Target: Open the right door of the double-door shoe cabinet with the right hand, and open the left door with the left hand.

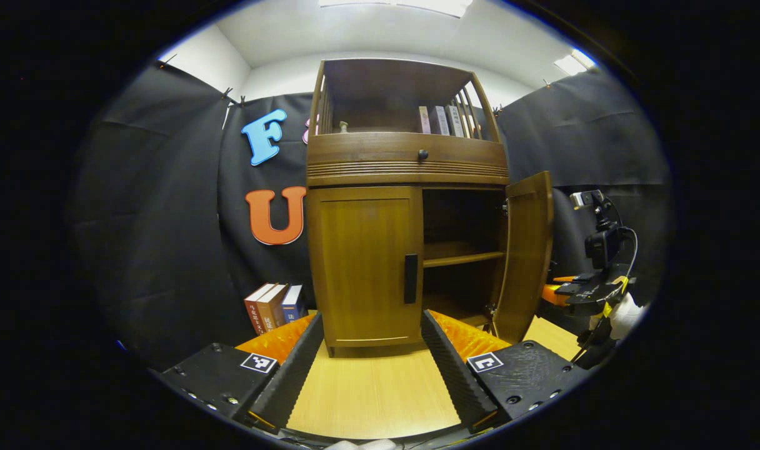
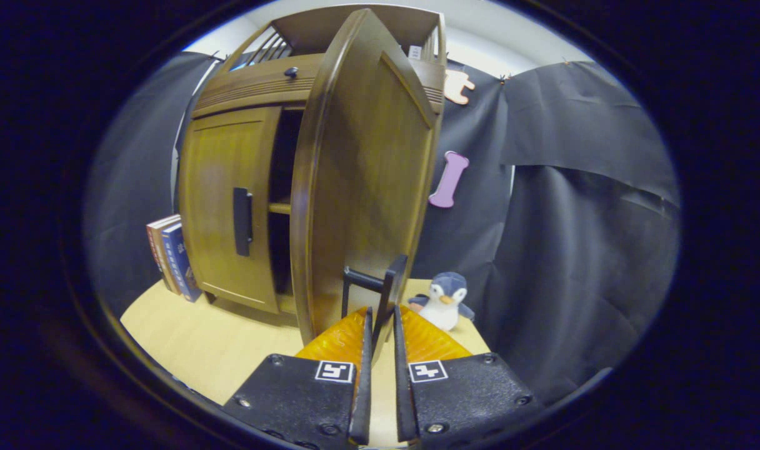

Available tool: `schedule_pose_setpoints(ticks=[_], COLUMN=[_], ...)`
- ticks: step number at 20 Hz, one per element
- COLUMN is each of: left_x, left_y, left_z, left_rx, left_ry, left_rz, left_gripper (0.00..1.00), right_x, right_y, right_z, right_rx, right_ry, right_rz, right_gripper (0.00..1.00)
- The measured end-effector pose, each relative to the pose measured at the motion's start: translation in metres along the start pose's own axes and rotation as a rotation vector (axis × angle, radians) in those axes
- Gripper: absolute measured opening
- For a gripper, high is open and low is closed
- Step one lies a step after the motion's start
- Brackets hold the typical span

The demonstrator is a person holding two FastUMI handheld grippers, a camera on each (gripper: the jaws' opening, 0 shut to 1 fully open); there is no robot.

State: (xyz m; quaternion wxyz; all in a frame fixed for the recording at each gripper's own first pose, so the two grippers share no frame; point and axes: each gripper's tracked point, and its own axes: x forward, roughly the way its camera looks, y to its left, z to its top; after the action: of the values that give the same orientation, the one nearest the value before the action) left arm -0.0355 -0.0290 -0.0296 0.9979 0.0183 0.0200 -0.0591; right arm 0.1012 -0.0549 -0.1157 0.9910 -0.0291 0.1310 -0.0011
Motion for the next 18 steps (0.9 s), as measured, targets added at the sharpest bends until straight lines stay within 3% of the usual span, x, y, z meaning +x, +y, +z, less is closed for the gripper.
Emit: schedule_pose_setpoints(ticks=[3,5,10,11,12,18], left_x=[0.015,0.023,0.028,0.027,0.025,0.007], left_y=[-0.031,-0.055,-0.119,-0.127,-0.137,-0.176], left_z=[-0.006,-0.008,0.009,0.011,0.016,0.035], left_rx=[0.005,0.004,-0.017,-0.019,-0.019,0.007], left_ry=[0.016,0.038,0.027,0.029,0.023,0.01], left_rz=[-0.007,-0.002,0.051,0.068,0.086,0.171], left_gripper=[0.94,0.95,0.95,1.0,0.96,0.96], right_x=[0.004,0.006,0.012,0.012,0.015,0.024], right_y=[-0.039,-0.055,-0.084,-0.09,-0.096,-0.114], right_z=[-0.006,-0.007,-0.008,-0.008,-0.008,-0.008], right_rx=[0.045,0.06,0.041,0.035,0.031,0.016], right_ry=[0.004,0.002,-0.004,-0.009,-0.014,-0.029], right_rz=[0.019,0.077,0.199,0.224,0.245,0.381], right_gripper=[0.11,0.04,0.04,0.04,0.04,0.04])
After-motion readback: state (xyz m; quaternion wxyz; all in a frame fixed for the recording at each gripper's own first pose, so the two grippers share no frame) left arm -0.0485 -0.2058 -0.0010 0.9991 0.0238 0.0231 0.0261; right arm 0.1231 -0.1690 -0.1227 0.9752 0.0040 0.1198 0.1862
